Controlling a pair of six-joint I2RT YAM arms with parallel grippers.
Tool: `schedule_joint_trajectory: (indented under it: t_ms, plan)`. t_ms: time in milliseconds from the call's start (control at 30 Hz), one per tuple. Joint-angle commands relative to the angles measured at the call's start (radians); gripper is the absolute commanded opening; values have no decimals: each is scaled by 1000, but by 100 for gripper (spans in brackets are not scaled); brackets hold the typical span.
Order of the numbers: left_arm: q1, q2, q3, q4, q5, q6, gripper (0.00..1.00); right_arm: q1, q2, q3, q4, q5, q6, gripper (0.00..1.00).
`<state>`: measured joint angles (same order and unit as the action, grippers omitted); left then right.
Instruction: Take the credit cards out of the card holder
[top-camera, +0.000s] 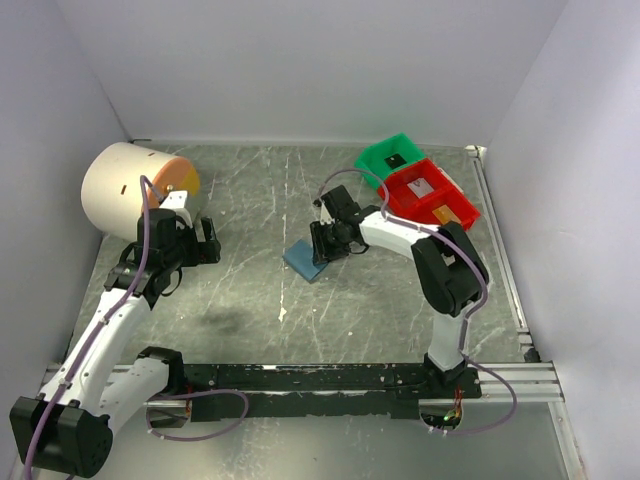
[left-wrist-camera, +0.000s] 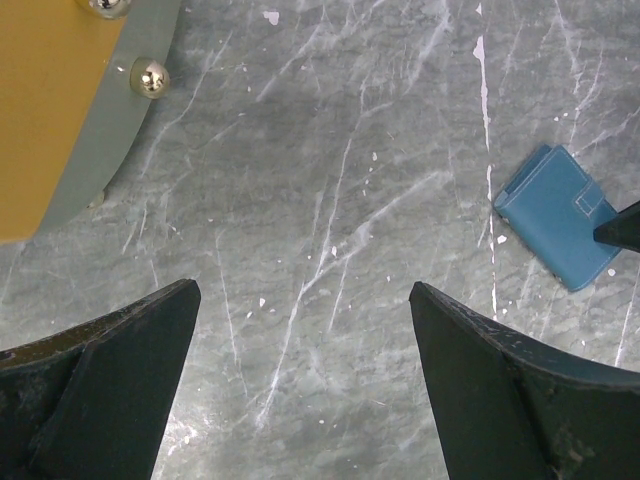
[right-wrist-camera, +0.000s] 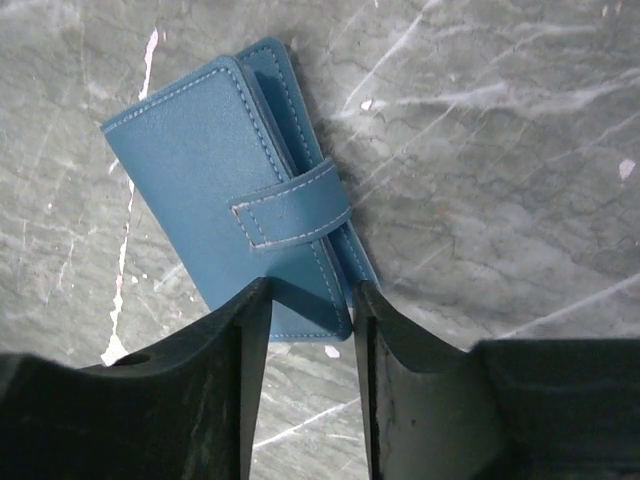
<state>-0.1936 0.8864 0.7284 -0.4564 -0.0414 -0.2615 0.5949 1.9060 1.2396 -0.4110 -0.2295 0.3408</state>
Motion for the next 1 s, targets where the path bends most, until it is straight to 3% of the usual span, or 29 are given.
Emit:
schedule_joint_trajectory:
  t_ms: [0,133,333,467,700,967]
  plan:
    - [-6,1,37,-5,-13,0,99,0,-54,-46,-4,-2,-8,33]
    - [-7,2,38,-8,-12,-2,99,0,-108,-81,7,8,19,13]
    - [-11,-4,38,-11,-18,-3,99,-1,-211,-135,23,9,75,0]
    - [-13,-3,38,-12,-21,-3,99,3,-295,-177,6,36,94,0]
    - [-19,-8,39,-18,-30,-7,99,50,-466,-226,-104,293,123,0]
    - [-20,-13,46,-33,-86,-24,98,305,-623,-336,-225,712,296,0]
